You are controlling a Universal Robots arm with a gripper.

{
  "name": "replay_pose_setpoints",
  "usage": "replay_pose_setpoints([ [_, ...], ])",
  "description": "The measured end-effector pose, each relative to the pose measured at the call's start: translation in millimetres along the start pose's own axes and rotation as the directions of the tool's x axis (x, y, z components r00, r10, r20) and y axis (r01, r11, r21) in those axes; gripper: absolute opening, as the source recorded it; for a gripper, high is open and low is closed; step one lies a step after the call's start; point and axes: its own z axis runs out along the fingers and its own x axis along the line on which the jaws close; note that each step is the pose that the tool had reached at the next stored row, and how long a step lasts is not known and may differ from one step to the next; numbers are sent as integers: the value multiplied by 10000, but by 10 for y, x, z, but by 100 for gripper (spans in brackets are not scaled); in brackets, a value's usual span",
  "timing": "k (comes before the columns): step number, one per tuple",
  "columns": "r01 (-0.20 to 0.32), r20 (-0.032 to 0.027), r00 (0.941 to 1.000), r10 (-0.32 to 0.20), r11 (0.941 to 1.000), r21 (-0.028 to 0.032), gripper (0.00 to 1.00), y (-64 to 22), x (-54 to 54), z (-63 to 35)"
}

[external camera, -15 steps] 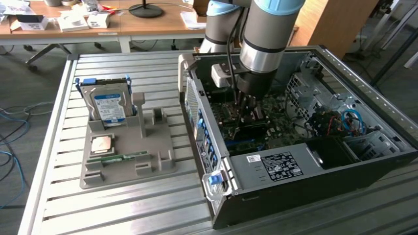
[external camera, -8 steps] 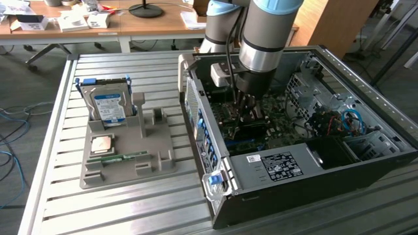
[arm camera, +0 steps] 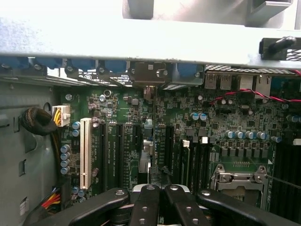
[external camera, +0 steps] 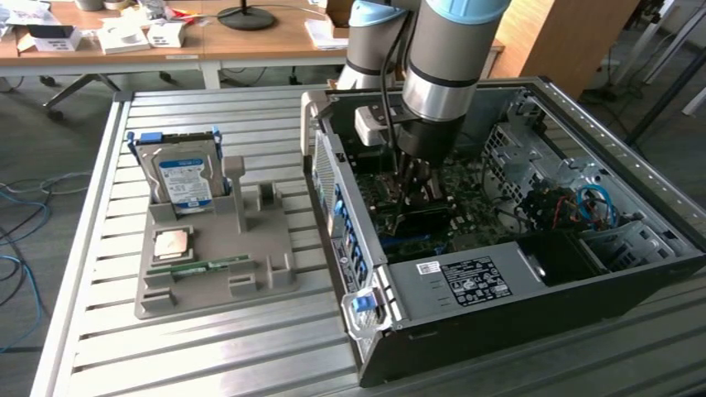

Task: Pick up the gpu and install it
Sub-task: 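Press down on the gpu until it lock into place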

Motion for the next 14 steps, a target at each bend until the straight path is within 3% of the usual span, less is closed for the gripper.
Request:
replay_pose_setpoints([
  [14,-2,-2,10000,2,10000,20,11,20,-9,-1],
])
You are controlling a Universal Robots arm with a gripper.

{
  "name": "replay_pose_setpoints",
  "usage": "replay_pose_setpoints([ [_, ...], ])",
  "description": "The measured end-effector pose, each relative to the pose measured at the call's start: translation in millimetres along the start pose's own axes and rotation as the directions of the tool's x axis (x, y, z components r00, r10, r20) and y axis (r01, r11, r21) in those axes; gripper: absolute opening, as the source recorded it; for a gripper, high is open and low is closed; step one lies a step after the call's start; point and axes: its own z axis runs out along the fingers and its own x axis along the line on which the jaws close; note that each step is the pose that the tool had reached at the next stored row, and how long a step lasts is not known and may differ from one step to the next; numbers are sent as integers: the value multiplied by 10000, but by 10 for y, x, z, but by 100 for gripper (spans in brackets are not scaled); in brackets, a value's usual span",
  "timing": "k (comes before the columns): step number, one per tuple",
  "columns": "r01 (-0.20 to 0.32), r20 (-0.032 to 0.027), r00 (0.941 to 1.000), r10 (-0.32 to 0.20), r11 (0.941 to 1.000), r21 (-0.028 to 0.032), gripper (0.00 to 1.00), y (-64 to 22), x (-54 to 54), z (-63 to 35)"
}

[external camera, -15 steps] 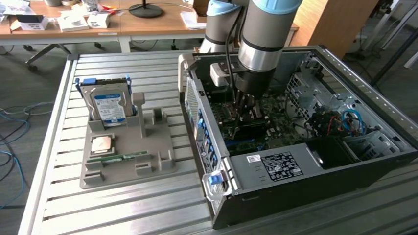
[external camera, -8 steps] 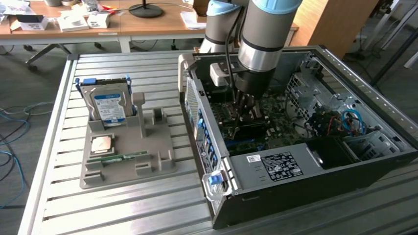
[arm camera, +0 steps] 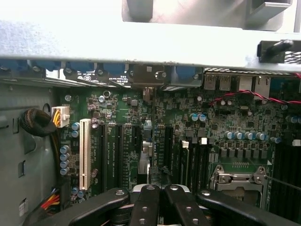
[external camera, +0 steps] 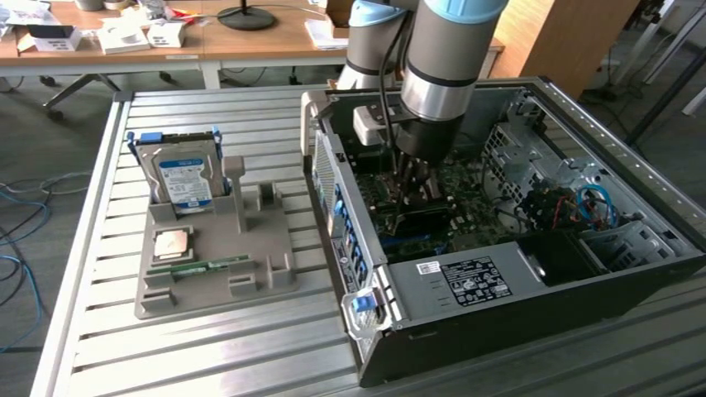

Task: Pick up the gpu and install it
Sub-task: 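Press down on the gpu until it lock into place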

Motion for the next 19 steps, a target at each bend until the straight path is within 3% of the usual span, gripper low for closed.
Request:
replay_pose_setpoints([
  [19,1,2,10000,-1,10000,41,11,10,0,14],
])
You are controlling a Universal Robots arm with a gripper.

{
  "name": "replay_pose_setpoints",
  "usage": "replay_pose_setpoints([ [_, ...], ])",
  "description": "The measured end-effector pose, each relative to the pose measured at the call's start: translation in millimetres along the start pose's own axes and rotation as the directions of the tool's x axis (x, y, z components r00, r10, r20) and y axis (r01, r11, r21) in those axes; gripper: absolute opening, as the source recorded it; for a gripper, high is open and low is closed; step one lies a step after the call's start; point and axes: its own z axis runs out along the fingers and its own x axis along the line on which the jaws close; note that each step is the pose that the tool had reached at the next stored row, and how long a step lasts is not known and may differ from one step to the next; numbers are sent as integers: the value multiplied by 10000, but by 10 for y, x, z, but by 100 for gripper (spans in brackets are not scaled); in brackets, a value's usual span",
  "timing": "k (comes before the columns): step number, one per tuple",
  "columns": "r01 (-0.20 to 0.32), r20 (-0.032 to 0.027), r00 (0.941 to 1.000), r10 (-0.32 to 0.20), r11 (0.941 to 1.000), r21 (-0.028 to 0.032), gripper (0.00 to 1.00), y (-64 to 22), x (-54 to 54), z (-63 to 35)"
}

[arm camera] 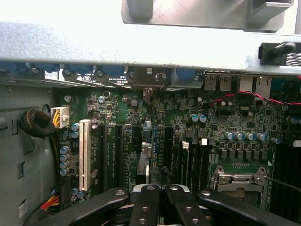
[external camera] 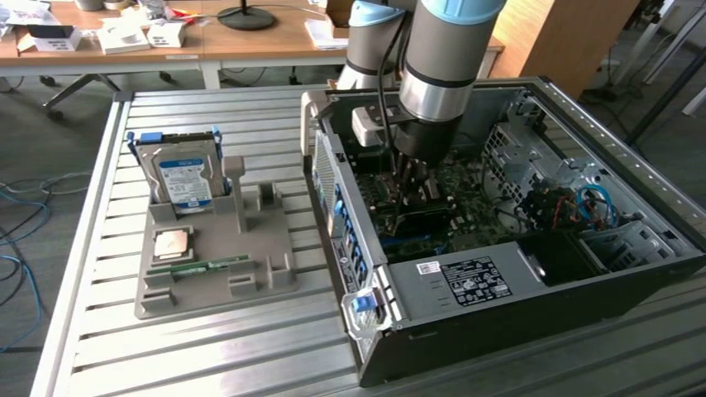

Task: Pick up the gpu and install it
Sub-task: 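Press down on the gpu until it lock into place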

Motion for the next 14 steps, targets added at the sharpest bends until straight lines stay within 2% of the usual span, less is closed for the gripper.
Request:
replay_pose_setpoints([
  [6,1,14,10000,-1,10000,22,11,0,-1,16],
  [14,0,1,10000,0,10000,14,11,3,0,13],
])
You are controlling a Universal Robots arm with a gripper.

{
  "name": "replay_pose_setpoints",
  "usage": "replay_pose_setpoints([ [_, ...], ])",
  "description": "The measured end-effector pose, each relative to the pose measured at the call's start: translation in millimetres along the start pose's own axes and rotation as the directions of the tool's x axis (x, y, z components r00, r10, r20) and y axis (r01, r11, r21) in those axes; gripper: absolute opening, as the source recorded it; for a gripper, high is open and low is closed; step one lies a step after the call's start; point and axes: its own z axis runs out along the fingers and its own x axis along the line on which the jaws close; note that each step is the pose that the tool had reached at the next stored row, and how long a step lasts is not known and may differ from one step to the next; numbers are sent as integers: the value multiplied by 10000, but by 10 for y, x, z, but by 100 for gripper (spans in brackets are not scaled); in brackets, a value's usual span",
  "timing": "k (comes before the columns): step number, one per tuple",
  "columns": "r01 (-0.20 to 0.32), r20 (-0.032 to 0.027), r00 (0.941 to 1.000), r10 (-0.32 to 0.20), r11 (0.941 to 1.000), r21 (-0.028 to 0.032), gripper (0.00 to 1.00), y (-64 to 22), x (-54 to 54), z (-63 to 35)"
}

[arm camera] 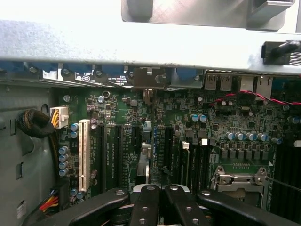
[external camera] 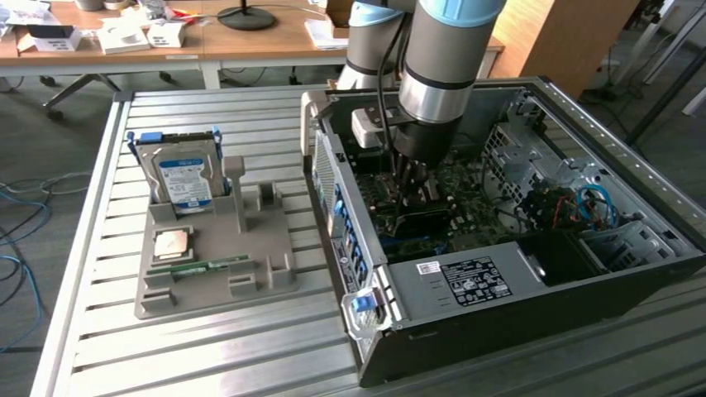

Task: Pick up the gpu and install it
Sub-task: 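Press down on the gpu until it lock into place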

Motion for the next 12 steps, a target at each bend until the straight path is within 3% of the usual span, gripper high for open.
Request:
replay_pose_setpoints([
  [8,2,0,10000,-2,10000,21,11,13,-1,-9],
  [12,1,0,10000,-1,10000,22,11,12,-6,-59],
])
